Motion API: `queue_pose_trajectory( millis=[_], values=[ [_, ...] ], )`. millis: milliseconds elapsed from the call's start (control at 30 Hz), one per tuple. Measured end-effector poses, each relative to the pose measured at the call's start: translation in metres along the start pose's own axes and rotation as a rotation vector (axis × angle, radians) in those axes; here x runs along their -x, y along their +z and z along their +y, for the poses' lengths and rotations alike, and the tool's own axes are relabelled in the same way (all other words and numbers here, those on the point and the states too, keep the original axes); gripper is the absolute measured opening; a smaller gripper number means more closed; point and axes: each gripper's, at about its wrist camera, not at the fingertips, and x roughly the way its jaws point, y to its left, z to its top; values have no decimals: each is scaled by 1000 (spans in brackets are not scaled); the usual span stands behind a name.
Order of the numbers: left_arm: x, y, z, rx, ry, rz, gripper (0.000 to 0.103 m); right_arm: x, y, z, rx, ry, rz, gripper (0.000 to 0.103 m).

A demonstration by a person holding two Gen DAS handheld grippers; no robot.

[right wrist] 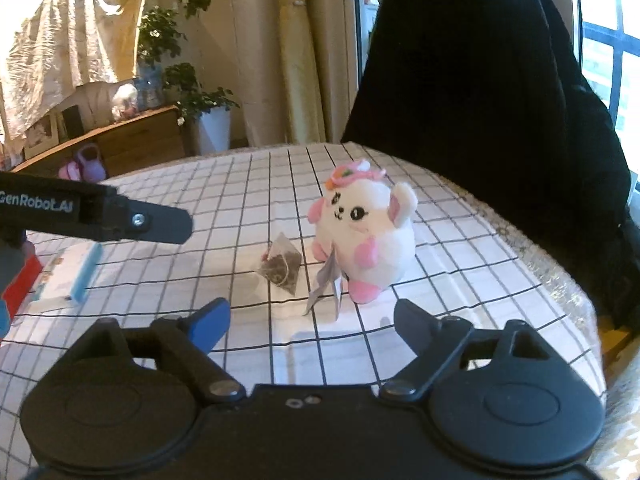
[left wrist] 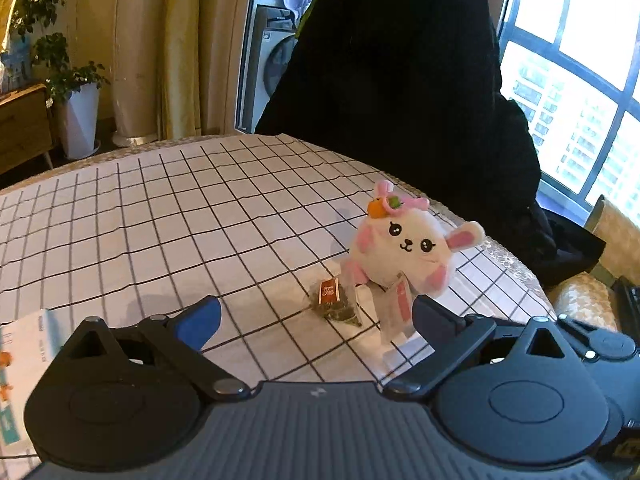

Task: Organize soft objects
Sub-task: 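Close the left tool on the red-labelled tea bag while the right tool grasps the pink-and-white packet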

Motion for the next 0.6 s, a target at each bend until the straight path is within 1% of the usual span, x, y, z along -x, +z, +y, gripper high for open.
queue_pose_trajectory(
  millis=[133, 200, 233, 300, 400, 467, 533, 567, 600],
  values=[
    [-22, 1, 0, 0, 32, 13, 102, -19, -1, 0, -23, -10, 21, 78],
    [-31, 0, -1, -2, 54, 16, 102, -24, -2, 0, -31, -12, 29, 72],
    [-36, 0, 0, -1, 61, 21, 102, -28, -1, 0, -34, -14, 30, 71],
    [-44, -1, 0, 1, 62, 35, 102, -33, -1, -1, -39, -18, 35, 70],
    [-57, -1, 1, -4, 66, 57, 102, -39, 0, -1, -42, -22, 35, 65],
    [-66, -1, -1, -8, 56, 72, 102, -43, 0, 0, -42, -25, 38, 65],
    [-75, 0, -4, -19, 61, 84, 102, -49, 0, 1, -48, -22, 48, 62],
    [-80, 0, -5, -22, 60, 91, 102, -51, 0, 1, -52, -23, 51, 57],
    [-83, 1, -5, -23, 59, 95, 102, -52, 1, 2, -55, -21, 53, 55]
  ],
)
